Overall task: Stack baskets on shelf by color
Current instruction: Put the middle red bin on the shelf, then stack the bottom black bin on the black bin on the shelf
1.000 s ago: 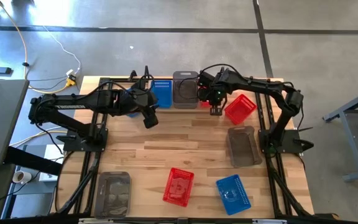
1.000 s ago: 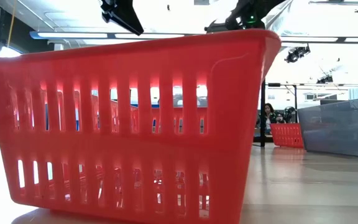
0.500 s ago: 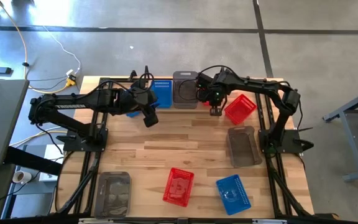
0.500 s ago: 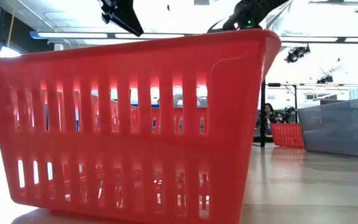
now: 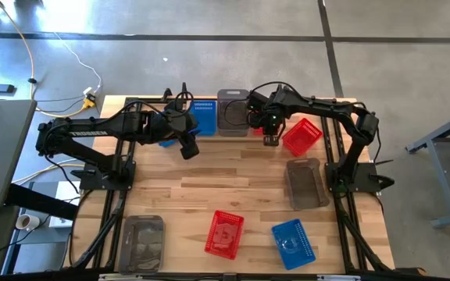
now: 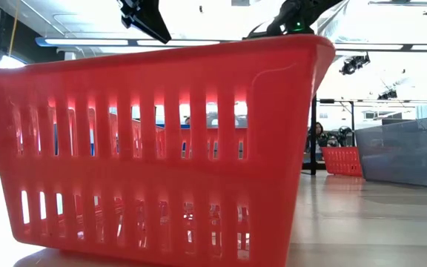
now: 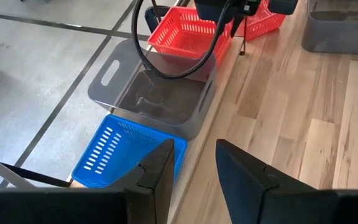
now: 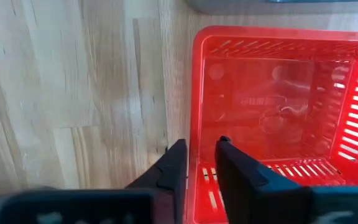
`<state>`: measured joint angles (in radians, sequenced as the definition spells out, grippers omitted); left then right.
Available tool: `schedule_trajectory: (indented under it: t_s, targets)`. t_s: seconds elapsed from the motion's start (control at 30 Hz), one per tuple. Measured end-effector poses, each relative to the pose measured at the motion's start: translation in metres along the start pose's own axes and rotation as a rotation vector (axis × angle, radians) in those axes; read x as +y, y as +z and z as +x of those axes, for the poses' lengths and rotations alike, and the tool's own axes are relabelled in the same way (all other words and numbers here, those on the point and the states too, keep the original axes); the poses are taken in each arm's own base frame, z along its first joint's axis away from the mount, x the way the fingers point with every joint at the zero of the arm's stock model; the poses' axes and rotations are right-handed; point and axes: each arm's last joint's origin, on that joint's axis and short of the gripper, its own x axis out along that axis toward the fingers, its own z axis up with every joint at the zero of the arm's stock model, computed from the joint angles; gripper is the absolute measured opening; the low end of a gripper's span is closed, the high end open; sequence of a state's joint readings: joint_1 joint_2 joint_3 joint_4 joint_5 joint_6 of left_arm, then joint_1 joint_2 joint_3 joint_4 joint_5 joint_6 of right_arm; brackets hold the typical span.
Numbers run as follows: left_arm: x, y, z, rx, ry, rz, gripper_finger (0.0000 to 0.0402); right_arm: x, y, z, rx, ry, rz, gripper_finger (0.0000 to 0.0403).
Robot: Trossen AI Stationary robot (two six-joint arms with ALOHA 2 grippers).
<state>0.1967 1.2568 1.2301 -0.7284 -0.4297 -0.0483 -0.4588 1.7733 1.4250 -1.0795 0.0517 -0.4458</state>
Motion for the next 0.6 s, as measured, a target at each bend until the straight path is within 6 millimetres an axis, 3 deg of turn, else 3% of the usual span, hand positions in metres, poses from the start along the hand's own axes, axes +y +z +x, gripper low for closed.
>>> schedule_trajectory:
  t_s: [0.17,0.6]
  targets:
    - [0.0,0.0,0.0,0.0,0.0,0.0,0.0108,0.0,0.0,0.0,0.012,-0.017,0.001,0.01]
    - [0.0,0.0,0.0,0.0,0.0,0.0,0.0108,0.009,-0.002,-0.016,-0.013,-0.05,0.022,0.0101]
